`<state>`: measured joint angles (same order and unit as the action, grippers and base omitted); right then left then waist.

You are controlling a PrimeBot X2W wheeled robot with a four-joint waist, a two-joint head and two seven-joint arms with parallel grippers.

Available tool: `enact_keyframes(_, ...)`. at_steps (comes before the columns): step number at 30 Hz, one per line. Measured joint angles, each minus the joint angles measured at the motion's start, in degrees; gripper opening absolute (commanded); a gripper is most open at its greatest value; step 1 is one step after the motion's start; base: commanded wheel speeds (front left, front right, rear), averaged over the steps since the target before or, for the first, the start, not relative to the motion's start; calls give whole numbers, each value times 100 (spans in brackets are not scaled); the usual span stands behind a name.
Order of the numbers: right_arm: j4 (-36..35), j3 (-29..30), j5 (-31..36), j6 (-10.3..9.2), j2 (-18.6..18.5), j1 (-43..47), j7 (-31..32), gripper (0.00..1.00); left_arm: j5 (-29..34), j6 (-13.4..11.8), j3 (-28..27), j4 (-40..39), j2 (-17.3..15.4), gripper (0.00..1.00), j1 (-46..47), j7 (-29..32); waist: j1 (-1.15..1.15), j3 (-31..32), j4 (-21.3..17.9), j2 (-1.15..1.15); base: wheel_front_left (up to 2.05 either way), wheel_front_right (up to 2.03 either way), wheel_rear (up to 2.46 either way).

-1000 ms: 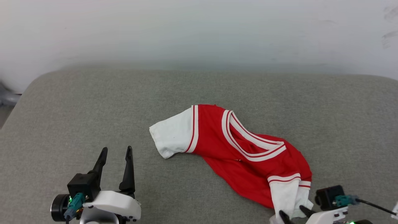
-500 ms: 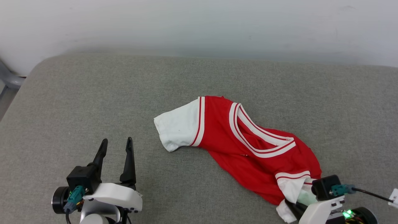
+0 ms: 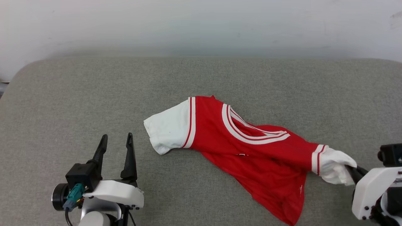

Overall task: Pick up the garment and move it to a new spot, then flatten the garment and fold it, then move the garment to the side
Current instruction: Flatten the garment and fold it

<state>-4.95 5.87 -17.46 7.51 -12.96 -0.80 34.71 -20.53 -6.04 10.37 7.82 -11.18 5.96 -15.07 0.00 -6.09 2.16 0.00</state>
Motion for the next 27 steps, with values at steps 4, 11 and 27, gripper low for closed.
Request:
enact_keyframes(4,482,364,-42,0,-88,-341,-30,0,22,46,-5,-11,44,100,58,0,0,-139,-41,0,0,0,0)
enact_keyframes(11,1613,736,-136,1,-365,-1135,-363,0,88,52,-11,-66,66,100,294,0,0,-643,-67,0,0,0,0)
enact_keyframes(27,2276,738,62,0,-168,-1412,-1857,100,177,156,-146,98,141,100,421,0,1,-766,-91,0,0,0,0)
